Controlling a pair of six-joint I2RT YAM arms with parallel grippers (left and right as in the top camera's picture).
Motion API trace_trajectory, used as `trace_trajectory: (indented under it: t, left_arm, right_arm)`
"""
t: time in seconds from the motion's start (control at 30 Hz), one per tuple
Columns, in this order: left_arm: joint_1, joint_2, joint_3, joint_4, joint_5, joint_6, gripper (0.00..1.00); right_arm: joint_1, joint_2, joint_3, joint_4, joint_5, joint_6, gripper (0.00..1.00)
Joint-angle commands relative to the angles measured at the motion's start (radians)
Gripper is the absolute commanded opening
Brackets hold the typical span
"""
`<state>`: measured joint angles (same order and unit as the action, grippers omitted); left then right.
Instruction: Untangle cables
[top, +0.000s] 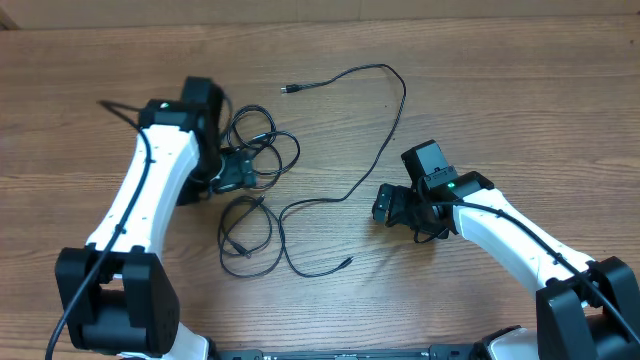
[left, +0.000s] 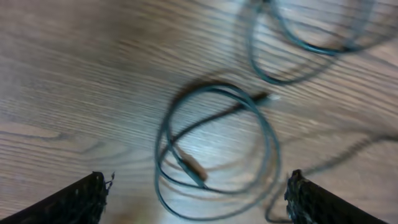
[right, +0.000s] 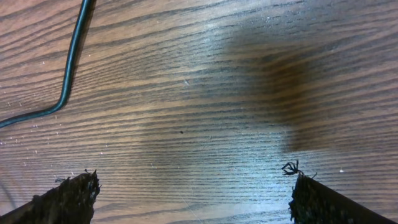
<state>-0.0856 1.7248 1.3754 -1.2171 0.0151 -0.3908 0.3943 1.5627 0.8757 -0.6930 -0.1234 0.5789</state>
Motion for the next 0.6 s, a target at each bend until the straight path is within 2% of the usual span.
trace_trajectory:
  t: [0.0, 0.13, 0.2, 0.43, 0.57]
  left_arm:
    - [0.055, 0.003, -0.082, 0.034, 0.029, -0.01, 0.88]
    - [0.08, 0.003, -0.176, 0.104, 0.08, 0.015, 0.77]
    - [0.079, 0.004, -0.213, 0.137, 0.09, 0.053, 0.78]
    - [0.075, 0.005, -0.296, 0.233, 0.051, 0.053, 0.77]
    - [0.076, 0.005, -0.342, 0.298, 0.018, 0.05, 0.71]
  right_arm:
    - [-0.003, 0.002, -0.005, 0.004, 0.011, -0.005, 1.0]
    - [-0.003, 0.002, -0.005, 0.006, 0.011, -0.004, 1.0]
    - [-0.003, 0.002, -0.005, 0.007, 0.01, -0.004, 1.0]
    - [-0.003, 0.002, -0.005, 0.01, 0.01, -0.004, 1.0]
    - [-0.003, 0.002, -0.005, 0.01, 0.011, -0.005, 1.0]
